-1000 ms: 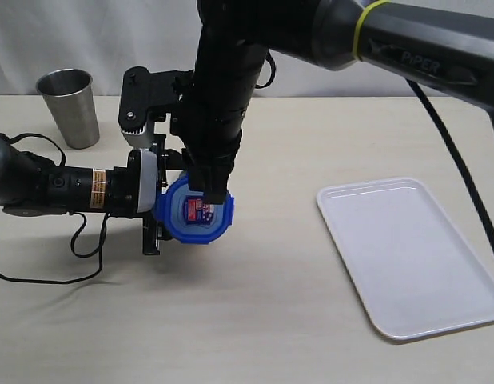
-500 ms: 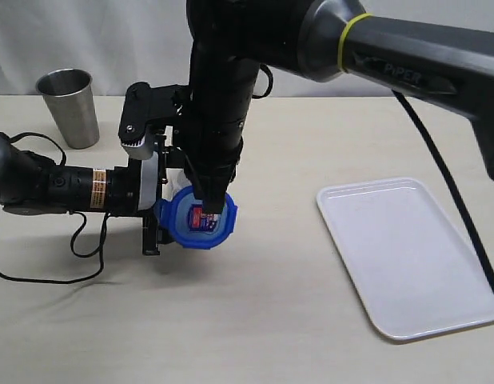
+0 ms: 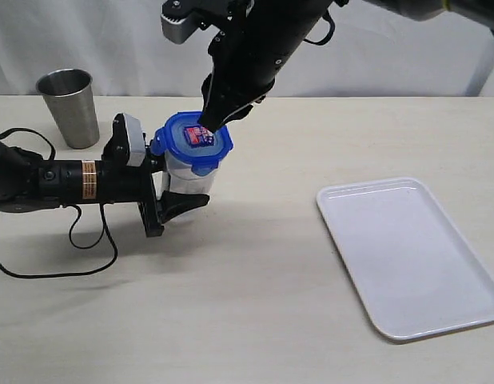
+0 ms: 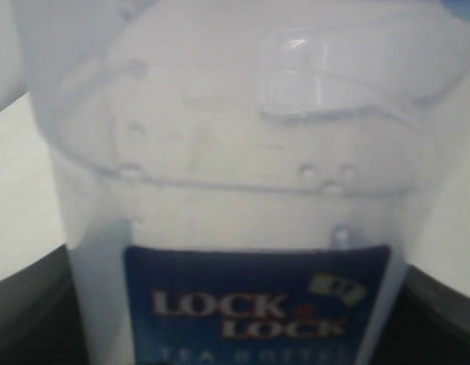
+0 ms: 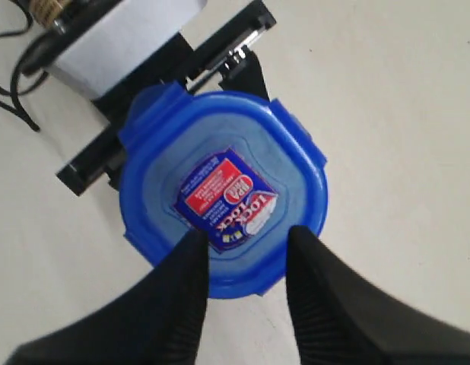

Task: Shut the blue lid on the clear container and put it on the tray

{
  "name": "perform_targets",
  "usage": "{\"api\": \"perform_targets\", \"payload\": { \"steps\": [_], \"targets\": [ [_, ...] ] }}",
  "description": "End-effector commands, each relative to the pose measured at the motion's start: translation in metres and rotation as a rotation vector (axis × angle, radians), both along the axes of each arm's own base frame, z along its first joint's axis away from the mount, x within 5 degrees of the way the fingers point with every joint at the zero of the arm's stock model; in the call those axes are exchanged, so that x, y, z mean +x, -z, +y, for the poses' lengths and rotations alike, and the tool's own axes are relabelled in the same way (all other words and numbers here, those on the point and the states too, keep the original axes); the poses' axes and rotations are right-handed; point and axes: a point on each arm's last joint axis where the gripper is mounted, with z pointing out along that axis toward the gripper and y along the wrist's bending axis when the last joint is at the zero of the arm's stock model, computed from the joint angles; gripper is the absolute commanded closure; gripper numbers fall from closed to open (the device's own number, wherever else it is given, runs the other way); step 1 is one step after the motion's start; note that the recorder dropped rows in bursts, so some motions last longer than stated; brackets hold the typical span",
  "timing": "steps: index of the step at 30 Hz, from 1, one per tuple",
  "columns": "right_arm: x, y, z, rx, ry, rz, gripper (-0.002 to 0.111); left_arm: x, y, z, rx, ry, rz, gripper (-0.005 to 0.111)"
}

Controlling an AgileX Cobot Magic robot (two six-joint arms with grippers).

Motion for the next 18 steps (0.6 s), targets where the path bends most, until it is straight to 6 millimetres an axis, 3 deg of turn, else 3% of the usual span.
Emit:
{"api": "perform_targets", "payload": {
  "steps": [1,4,11,18],
  "targets": [
    [0.000,-0.006,-0.003,0.068,0.061,0.036,0.072,-0.003,-0.002,0.000,-0.013,0.022,0.062,0.107],
    [0.001,-0.005,-0.002,0.103,0.156,0.074,0.077,-0.004,-0.001,0.000,-0.025,0.013,0.112,0.107],
    [0.009,0.029,0.003,0.049,0.185,0.180,0.103,-0.014,-0.005,-0.004,-0.057,0.135,0.104,0.107],
    [0.016,0.049,0.001,-0.013,0.228,0.198,0.104,-0.016,-0.006,-0.005,-0.070,0.156,0.102,0.107]
  ]
}}
